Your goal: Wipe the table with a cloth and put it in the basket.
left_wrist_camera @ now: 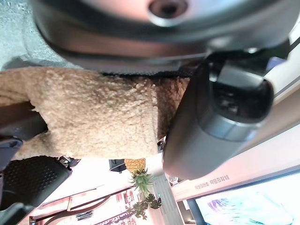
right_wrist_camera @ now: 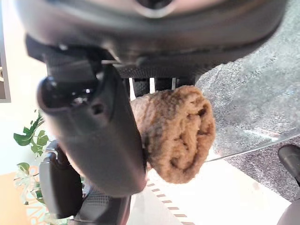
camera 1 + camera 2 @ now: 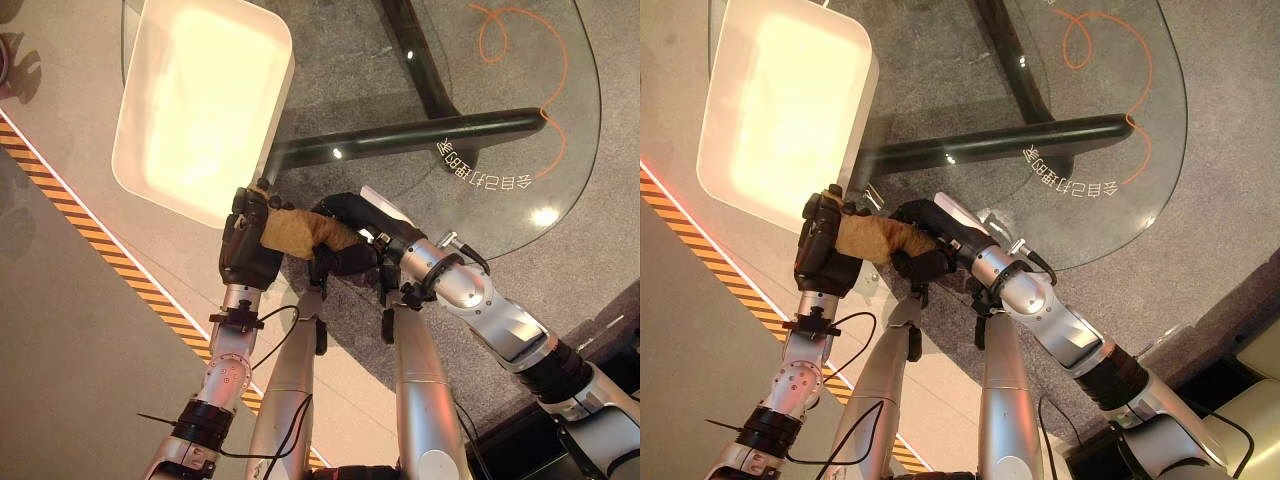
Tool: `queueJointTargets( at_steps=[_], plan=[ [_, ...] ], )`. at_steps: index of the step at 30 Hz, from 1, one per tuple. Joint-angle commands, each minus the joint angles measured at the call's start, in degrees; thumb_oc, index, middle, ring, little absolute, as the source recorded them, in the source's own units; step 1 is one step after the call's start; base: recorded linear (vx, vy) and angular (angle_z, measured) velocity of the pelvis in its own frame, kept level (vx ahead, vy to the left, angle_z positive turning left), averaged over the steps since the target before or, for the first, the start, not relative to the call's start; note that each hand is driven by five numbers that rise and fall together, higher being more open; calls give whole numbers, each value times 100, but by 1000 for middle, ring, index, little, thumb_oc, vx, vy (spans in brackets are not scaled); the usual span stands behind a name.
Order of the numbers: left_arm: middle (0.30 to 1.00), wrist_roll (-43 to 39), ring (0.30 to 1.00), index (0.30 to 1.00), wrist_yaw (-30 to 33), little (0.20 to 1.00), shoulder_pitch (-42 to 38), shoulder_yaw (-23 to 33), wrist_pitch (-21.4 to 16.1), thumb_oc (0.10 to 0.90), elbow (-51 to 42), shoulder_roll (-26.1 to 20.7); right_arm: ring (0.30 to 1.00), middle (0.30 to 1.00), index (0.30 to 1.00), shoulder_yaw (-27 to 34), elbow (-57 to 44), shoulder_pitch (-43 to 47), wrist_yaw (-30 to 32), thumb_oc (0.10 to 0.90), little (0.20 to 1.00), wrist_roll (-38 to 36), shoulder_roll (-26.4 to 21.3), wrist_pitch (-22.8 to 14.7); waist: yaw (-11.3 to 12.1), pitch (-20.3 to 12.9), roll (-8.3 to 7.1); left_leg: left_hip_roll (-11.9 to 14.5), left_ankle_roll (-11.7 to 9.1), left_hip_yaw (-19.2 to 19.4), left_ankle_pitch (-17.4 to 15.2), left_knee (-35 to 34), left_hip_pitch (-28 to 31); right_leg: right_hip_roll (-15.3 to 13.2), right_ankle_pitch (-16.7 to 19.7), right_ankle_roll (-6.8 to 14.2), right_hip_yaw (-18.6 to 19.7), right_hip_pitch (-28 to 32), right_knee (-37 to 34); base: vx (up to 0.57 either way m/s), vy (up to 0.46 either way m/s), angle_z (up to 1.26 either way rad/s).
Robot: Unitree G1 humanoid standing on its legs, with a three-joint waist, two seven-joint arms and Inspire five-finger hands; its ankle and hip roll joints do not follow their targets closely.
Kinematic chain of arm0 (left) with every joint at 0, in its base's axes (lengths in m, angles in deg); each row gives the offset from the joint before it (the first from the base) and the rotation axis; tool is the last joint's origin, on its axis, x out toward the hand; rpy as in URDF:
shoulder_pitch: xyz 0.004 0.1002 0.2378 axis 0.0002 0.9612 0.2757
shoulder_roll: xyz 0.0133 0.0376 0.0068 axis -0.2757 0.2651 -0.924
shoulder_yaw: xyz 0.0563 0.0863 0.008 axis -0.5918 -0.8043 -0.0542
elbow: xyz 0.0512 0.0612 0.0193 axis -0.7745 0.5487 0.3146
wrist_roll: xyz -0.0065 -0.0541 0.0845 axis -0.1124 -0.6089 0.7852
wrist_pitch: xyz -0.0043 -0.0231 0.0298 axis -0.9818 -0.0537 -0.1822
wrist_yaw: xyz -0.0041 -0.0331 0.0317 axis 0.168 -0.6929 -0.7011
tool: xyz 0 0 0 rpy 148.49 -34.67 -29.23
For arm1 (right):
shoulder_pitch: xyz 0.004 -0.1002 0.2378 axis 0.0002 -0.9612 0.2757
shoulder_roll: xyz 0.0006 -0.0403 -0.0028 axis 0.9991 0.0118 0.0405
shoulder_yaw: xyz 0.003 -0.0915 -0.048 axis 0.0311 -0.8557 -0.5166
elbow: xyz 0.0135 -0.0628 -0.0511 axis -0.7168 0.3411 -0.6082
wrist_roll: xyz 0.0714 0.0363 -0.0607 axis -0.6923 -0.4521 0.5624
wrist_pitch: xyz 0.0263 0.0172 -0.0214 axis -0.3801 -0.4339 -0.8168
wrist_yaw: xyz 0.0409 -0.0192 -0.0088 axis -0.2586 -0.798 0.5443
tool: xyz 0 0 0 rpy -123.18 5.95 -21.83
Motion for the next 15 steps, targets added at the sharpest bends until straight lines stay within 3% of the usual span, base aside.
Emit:
queueJointTargets(
  at_steps=[1,7,15],
  plan=[
    [300,11,300,300,-520,200,-26,153,-379,100,-1066,-150,900,900,900,48,-374,42,228,800,900,-46,251,-417,90,-152,70,-80,124,125,-247,183,136,342,614,83,339,66,-678,0,0,0],
    [300,-4,300,300,-543,200,18,300,-567,100,-1068,-131,900,900,900,215,-305,-91,342,800,900,-79,234,-448,68,-152,71,-83,122,135,-260,185,158,356,617,82,353,68,-674,0,0,0],
    [300,167,300,300,-498,200,-13,687,-1305,100,-1135,-218,900,900,900,515,-272,-305,324,800,900,-183,223,-447,14,-152,113,-73,94,175,-282,203,236,380,564,66,383,117,-612,3,8,0]
  ],
)
